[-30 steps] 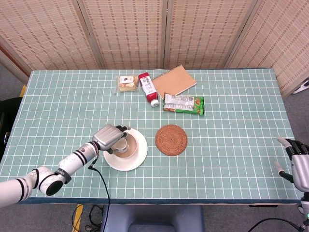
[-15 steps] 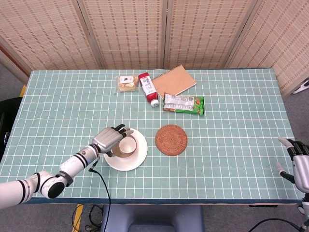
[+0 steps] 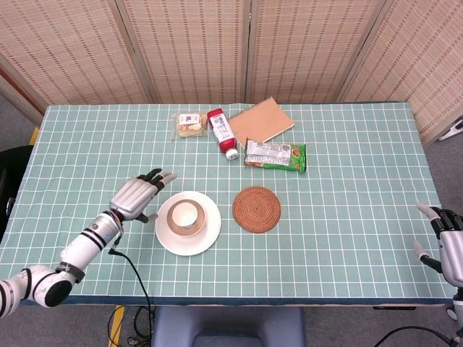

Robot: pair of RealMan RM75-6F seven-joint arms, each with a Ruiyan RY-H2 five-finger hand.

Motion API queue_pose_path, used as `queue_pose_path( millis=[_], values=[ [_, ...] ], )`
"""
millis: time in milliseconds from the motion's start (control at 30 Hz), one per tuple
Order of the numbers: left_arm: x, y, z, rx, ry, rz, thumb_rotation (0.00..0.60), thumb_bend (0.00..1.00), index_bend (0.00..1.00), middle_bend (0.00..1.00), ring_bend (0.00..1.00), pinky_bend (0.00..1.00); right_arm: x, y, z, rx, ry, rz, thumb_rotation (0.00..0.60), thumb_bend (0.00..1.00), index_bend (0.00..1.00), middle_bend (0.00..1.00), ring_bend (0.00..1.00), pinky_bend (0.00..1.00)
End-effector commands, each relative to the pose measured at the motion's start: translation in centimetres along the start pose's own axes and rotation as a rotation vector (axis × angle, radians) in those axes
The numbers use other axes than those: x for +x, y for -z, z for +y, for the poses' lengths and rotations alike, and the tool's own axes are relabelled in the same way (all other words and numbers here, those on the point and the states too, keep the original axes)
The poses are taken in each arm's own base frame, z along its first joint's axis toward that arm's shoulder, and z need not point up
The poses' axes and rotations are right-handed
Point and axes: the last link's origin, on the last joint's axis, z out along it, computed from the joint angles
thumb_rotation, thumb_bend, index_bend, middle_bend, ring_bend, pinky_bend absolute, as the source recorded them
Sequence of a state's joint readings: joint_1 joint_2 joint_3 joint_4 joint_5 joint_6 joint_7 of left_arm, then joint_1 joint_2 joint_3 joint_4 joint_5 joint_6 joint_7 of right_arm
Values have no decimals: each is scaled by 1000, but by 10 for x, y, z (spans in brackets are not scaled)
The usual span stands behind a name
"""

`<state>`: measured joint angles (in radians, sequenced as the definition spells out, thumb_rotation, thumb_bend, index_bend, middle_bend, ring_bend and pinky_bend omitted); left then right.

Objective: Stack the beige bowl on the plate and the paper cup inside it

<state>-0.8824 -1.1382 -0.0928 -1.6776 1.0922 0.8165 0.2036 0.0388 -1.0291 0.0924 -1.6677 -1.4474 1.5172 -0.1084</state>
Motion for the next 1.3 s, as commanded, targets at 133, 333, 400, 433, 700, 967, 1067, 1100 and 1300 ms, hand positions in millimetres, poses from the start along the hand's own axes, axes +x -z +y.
queue_pose_path(
  millis=[133, 333, 400, 433, 700, 967, 1067, 1100, 1300],
  values=[
    [8, 34, -43, 150, 58, 100, 600, 239, 89, 0, 0, 242, 0, -4, -1, 11, -20, -7, 600, 263, 196, 254, 198, 262],
    [-6, 81, -83, 335, 54, 159, 600, 239, 134, 0, 23, 242, -4, -8, 0, 16, -36, -30, 600, 264, 196, 260, 198, 262],
    [-17, 97, -93, 398, 43, 162, 600, 239, 138, 0, 23, 242, -7, -8, -1, 19, -47, -47, 600, 263, 196, 260, 198, 262],
    [-23, 105, -97, 423, 38, 158, 600, 239, 140, 0, 23, 242, -8, -8, -2, 21, -58, -54, 600, 264, 196, 261, 198, 262],
    [-55, 164, -105, 566, 29, 201, 600, 239, 143, 0, 28, 242, -11, -11, -6, 45, -101, -84, 600, 275, 205, 261, 198, 262],
    [-80, 206, -86, 608, 27, 211, 600, 239, 146, 0, 32, 242, -12, -7, -7, 54, -119, -85, 600, 278, 217, 263, 198, 262],
    [-89, 216, -72, 584, 36, 212, 600, 239, 146, 0, 32, 242, -12, -2, -7, 52, -124, -79, 600, 277, 223, 267, 198, 262],
    [-92, 219, -66, 571, 43, 210, 600, 239, 146, 0, 32, 242, -12, 0, -7, 49, -126, -78, 600, 277, 225, 268, 198, 262],
    [-90, 215, -51, 530, 62, 244, 600, 239, 145, 0, 33, 242, -13, 8, -6, 34, -131, -80, 600, 277, 227, 269, 198, 262]
  ],
)
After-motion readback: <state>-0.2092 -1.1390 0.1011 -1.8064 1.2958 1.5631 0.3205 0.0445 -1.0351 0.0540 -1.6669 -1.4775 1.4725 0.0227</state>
